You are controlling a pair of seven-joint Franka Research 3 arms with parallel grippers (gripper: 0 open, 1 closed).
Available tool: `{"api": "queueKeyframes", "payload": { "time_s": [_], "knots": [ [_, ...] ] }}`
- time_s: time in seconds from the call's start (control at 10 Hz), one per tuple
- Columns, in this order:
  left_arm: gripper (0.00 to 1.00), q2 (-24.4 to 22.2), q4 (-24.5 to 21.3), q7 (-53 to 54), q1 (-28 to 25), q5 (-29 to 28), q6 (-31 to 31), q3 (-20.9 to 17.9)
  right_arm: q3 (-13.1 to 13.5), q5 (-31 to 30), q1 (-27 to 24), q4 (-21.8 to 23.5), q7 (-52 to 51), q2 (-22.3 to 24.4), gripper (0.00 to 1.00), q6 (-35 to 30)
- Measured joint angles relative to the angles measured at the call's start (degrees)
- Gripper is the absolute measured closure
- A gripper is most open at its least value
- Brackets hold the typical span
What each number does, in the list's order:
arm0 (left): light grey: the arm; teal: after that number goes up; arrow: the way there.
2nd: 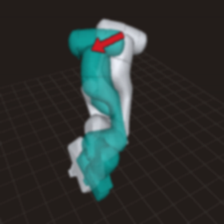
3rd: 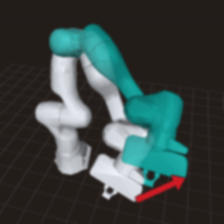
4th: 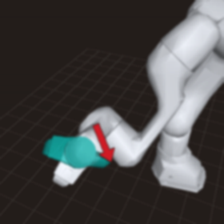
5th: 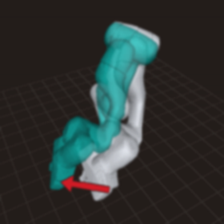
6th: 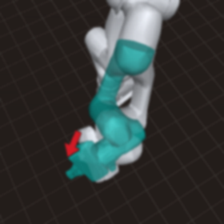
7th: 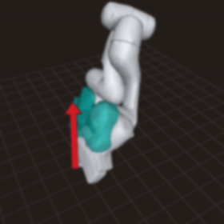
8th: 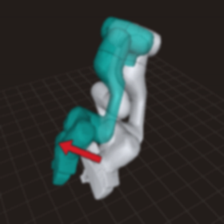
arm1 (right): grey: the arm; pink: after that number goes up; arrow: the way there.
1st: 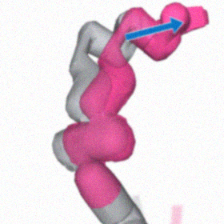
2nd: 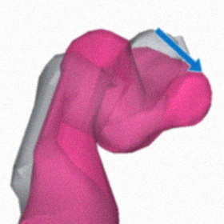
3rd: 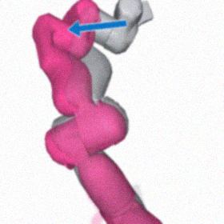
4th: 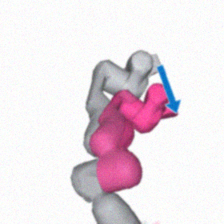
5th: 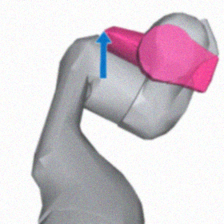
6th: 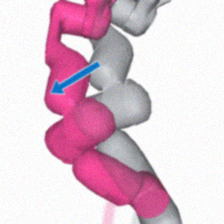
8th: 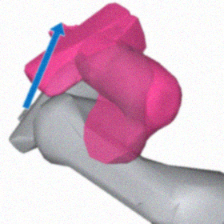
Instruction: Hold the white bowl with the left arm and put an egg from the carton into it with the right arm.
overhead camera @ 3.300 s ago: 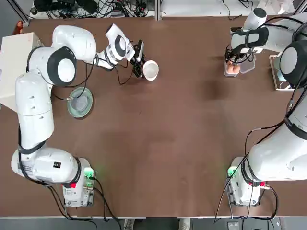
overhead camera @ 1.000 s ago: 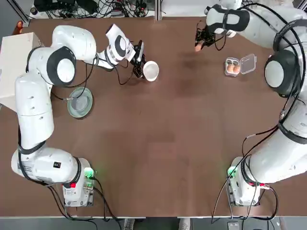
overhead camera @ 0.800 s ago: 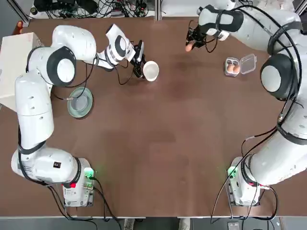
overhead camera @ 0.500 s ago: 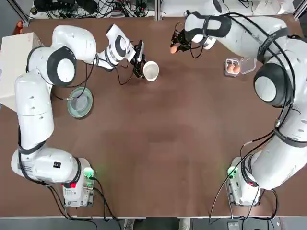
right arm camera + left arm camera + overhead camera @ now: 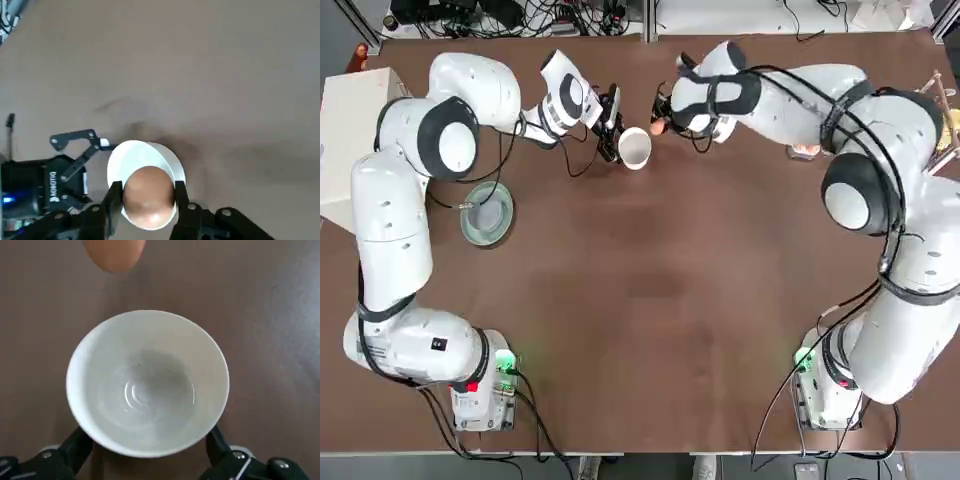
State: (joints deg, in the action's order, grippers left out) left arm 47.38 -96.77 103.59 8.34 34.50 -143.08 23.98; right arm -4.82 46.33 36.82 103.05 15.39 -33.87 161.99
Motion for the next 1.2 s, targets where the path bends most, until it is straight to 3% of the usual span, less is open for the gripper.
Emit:
{"api": "queueKeyframes", "payload": {
  "time_s": [0.6,0.8,1.0,1.2],
  "knots": [
    [0.00,-0.01,0.00,0.00,0.00,0.00,-0.01,0.00,-2.71,0.05,2.60,-2.73,2.03,-4.44,0.52,7.27],
    [0.00,-0.01,0.00,0.00,0.00,0.00,-0.01,0.00,-3.19,0.34,2.58,-3.01,2.19,-5.29,0.44,8.15],
    [0.00,-0.03,0.00,0.00,0.00,0.00,-0.02,0.00,-3.17,0.59,2.32,-3.28,2.23,-5.37,0.19,8.20],
    [0.00,-0.04,0.00,0.00,-0.01,0.00,-0.11,0.00,-3.14,0.61,2.04,-3.44,2.24,-5.37,0.18,8.19]
  ]
}}
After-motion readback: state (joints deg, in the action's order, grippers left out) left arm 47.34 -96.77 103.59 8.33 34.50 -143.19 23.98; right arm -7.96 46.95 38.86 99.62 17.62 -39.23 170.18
